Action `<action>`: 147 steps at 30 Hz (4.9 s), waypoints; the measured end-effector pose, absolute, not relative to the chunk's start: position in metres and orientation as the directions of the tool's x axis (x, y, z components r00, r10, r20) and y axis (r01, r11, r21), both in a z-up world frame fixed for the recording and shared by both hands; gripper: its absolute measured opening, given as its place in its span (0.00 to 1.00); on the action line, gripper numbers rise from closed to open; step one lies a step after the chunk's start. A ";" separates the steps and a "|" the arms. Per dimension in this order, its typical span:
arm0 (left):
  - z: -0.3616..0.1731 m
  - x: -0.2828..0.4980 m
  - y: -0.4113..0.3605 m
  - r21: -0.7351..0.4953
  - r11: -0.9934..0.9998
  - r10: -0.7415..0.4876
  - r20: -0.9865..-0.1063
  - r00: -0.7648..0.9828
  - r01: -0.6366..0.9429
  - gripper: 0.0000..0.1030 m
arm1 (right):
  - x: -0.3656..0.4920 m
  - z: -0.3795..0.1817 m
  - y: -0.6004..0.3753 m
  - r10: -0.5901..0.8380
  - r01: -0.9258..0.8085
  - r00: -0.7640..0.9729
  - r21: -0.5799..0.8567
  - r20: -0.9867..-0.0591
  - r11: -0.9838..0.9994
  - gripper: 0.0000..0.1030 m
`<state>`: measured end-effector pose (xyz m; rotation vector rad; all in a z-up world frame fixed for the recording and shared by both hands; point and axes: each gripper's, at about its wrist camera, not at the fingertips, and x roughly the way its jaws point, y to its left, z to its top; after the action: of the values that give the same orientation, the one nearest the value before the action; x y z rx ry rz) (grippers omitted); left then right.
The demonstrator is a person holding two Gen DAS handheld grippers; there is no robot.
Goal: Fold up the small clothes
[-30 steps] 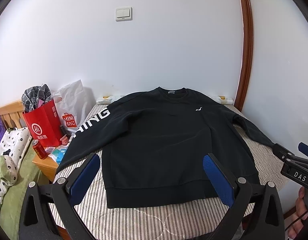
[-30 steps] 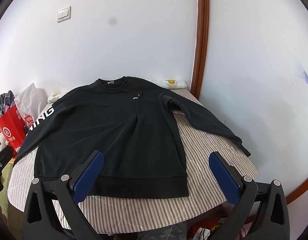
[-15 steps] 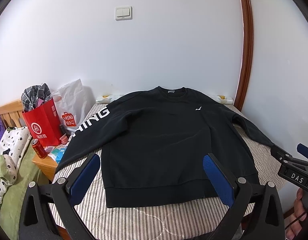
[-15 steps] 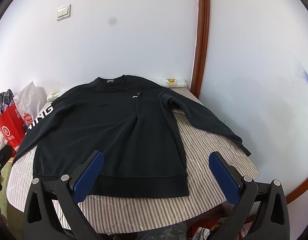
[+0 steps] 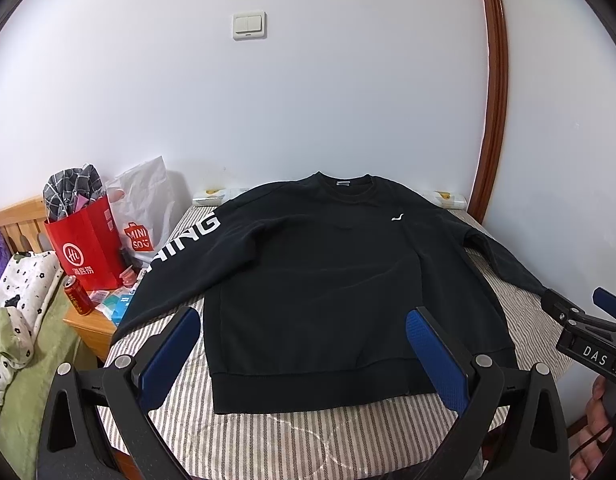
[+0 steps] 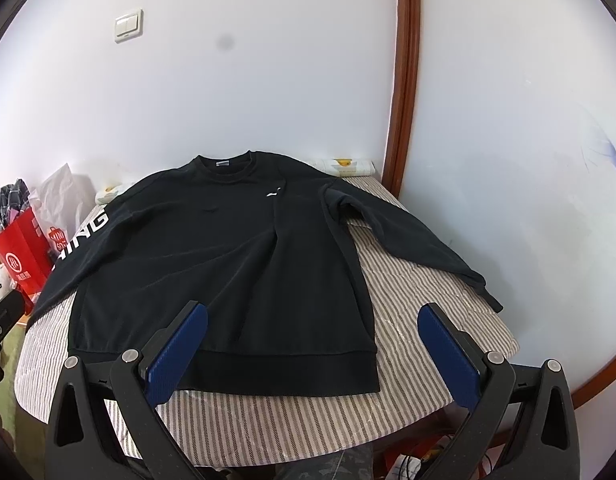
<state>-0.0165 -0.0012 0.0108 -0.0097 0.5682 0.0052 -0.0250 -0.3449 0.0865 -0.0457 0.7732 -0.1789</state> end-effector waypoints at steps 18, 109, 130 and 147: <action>0.015 -0.004 0.010 -0.028 0.999 0.001 -0.547 0.837 -0.020 1.00 | -0.012 0.086 -0.345 -0.168 0.142 0.691 -0.096 -0.703 0.985 1.00; -0.084 0.256 0.008 -0.182 0.982 -0.165 -0.722 0.672 0.046 0.39 | 0.100 -0.044 -0.430 -0.191 0.104 0.641 -0.161 -0.744 0.981 1.00; -0.160 0.135 0.163 -0.156 0.975 -0.024 -0.778 0.628 -0.156 0.52 | 0.214 -0.060 -0.204 0.190 -0.389 0.559 -0.052 -0.807 0.920 0.64; -0.164 0.145 0.143 -0.066 0.992 0.019 -0.773 0.634 -0.110 0.67 | 0.242 -0.127 -0.089 0.332 -0.588 0.387 0.047 -0.860 0.807 0.41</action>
<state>0.1447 0.1425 -0.1635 -0.1100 0.8809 0.0740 0.2422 -0.0889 -0.1268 -0.2854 1.0164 0.5954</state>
